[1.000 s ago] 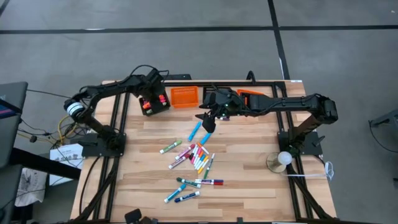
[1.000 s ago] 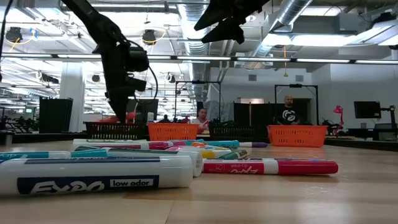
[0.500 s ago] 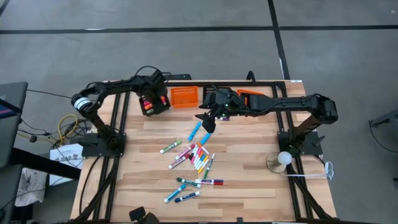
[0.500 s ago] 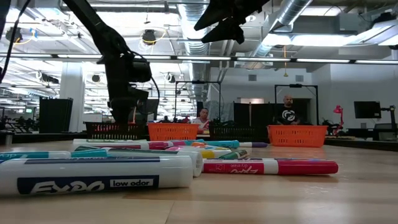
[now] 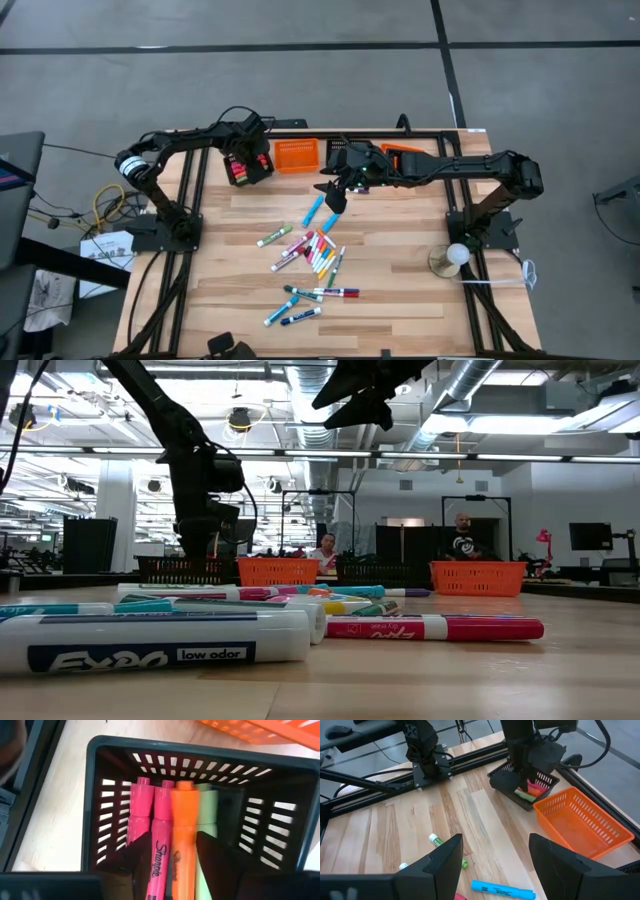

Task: Pick & Place Markers
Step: Put the orange highlighter into the left black bin, then put the right light blue highlighter into the left black bin

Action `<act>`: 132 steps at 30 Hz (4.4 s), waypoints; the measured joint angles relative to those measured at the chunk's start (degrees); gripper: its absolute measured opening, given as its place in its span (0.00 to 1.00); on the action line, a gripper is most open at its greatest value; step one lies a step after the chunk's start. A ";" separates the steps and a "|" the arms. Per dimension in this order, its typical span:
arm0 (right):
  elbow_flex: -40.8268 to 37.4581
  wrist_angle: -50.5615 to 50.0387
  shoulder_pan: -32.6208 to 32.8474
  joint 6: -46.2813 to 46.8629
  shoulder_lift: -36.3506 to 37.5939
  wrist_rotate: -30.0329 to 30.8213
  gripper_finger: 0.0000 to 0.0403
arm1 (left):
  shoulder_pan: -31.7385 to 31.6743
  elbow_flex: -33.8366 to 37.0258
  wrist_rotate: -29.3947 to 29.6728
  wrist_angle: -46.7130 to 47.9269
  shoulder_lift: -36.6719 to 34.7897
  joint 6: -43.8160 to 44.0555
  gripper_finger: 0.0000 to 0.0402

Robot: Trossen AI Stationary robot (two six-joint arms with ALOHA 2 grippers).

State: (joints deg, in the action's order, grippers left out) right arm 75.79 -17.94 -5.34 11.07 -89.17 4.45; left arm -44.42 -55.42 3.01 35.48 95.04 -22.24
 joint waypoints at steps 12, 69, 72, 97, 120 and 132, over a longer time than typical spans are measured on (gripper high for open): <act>0.00 -0.01 0.00 0.00 0.00 0.00 0.54 | 0.15 0.00 1.50 0.01 -19.13 2.18 0.44; -0.31 -19.57 3.86 79.35 -1.10 -2.97 0.29 | 17.03 -0.02 -13.34 -11.04 -53.27 18.17 0.43; -0.37 -20.11 3.87 83.18 -3.70 -2.99 0.29 | 17.01 -0.02 -13.34 -11.04 -53.27 17.83 0.43; -0.29 -17.28 -1.60 95.55 -20.69 -8.92 0.29 | 16.94 -0.02 -13.32 -10.80 -53.27 15.39 0.43; 0.46 -18.23 -1.60 96.57 -27.91 -10.64 0.29 | 16.94 0.00 -13.34 -10.84 -53.29 15.23 0.43; 0.39 -19.63 -1.65 94.53 -28.00 -7.21 0.14 | 16.95 0.01 -13.34 -10.84 -53.29 15.23 0.43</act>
State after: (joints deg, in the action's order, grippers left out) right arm 76.18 -37.57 -6.99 105.60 -117.16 -2.76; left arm -27.47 -55.41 -10.33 24.64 41.76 -7.01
